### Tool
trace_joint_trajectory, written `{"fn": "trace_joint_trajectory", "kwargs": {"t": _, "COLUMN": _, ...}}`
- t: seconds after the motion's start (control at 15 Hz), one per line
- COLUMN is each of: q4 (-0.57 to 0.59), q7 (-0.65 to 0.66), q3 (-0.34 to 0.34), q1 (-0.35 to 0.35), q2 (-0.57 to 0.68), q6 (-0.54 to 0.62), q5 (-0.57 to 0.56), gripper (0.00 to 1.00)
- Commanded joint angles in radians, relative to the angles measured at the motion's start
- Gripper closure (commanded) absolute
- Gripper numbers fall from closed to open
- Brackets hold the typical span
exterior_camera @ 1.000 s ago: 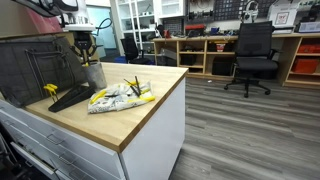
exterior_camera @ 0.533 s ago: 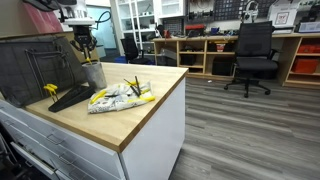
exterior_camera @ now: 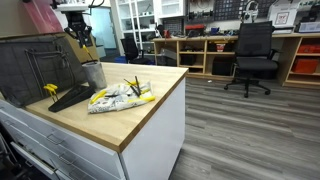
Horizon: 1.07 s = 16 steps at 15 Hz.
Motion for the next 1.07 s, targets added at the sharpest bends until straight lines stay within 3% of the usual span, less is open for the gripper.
{"fn": "trace_joint_trajectory", "kwargs": {"t": 0.0, "q4": 0.004, "q7": -0.048, "q3": 0.007, "q1": 0.001, "q2": -0.036, "q6": -0.032, "q5": 0.02, "gripper": 0.96}}
{"fn": "trace_joint_trajectory", "kwargs": {"t": 0.67, "q4": -0.03, "q7": -0.182, "q3": 0.007, "q1": -0.011, "q2": -0.11, "q6": -0.19, "q5": 0.104, "gripper": 0.96}}
{"fn": "trace_joint_trajectory", "kwargs": {"t": 1.0, "q4": -0.078, "q7": -0.252, "q3": -0.002, "q1": -0.014, "q2": -0.139, "q6": -0.256, "q5": 0.092, "gripper": 0.96}}
